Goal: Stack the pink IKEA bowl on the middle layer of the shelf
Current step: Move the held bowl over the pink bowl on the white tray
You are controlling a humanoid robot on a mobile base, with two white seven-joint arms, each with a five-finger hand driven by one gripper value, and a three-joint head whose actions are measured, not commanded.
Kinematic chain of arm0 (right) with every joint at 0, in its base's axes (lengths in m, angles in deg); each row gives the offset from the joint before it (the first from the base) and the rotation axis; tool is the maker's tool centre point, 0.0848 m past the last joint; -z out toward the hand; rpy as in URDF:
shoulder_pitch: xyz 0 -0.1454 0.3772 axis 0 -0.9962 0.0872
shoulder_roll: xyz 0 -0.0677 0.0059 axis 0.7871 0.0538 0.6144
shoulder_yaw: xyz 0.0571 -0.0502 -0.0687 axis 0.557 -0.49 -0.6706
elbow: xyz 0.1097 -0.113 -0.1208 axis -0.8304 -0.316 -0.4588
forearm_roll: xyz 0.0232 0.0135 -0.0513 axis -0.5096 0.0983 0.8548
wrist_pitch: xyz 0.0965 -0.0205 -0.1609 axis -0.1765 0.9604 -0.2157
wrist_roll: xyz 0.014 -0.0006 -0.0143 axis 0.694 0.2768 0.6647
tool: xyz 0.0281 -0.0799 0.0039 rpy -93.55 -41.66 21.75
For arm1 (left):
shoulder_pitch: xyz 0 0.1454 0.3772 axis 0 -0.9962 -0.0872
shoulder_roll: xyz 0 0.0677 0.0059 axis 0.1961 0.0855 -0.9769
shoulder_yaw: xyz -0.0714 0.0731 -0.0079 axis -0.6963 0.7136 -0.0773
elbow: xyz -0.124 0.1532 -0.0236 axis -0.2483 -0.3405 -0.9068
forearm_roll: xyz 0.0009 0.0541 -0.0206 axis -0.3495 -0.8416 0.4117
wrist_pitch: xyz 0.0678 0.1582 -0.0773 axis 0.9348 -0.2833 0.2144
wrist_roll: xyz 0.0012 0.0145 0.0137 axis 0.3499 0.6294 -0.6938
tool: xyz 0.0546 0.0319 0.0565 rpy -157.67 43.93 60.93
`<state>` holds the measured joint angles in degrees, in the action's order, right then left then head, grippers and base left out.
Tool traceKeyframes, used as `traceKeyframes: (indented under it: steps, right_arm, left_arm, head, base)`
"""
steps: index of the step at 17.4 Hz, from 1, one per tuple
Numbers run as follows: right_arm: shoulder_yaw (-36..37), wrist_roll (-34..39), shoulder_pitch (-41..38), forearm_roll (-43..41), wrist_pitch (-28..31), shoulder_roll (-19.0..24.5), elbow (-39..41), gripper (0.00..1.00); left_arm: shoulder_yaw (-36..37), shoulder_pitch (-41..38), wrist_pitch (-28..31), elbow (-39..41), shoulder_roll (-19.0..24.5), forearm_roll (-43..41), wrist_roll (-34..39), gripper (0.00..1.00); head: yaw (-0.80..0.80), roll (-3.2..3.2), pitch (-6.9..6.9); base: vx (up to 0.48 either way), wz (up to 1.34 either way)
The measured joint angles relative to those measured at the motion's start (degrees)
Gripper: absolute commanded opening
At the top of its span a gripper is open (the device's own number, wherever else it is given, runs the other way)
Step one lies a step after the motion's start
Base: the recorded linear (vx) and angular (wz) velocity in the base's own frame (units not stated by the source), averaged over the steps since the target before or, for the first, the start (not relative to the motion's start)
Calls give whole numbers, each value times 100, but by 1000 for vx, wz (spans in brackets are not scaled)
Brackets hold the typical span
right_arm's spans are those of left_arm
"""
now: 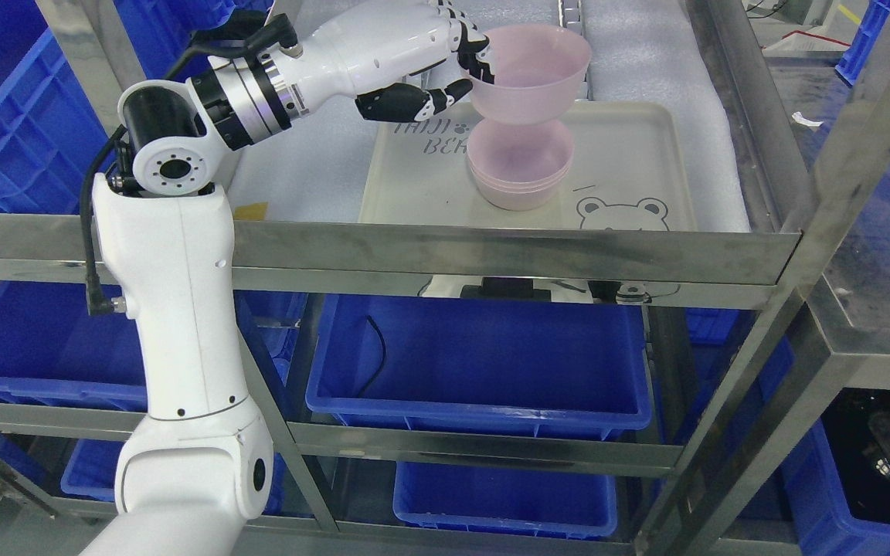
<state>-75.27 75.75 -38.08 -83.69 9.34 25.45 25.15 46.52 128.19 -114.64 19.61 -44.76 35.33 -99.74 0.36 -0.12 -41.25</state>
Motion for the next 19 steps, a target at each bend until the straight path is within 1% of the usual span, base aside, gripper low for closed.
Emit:
traceKeyframes:
  steps: [6,10,16,19]
  right_arm:
    - [0,0,0,0,0,0,0,100]
    - [0,0,0,0,0,0,0,100]
    - [0,0,0,0,0,0,0,100]
    - [0,0,0,0,0,0,0,100]
  left_arm:
    - [-37,77,0,-20,0,-2,3,3]
    - [-104,320,0,-85,0,-30,-3,3]
    - [148,398,0,-443,0,-640,-26,3]
    - [424,425,0,-708,1,-988,235,3]
  head:
    - [0,0,0]
    - [0,0,0]
    - [0,0,0]
    - [0,0,0]
  base:
    - [2,-7]
    - [0,0]
    - [-2,19]
    - [0,-7]
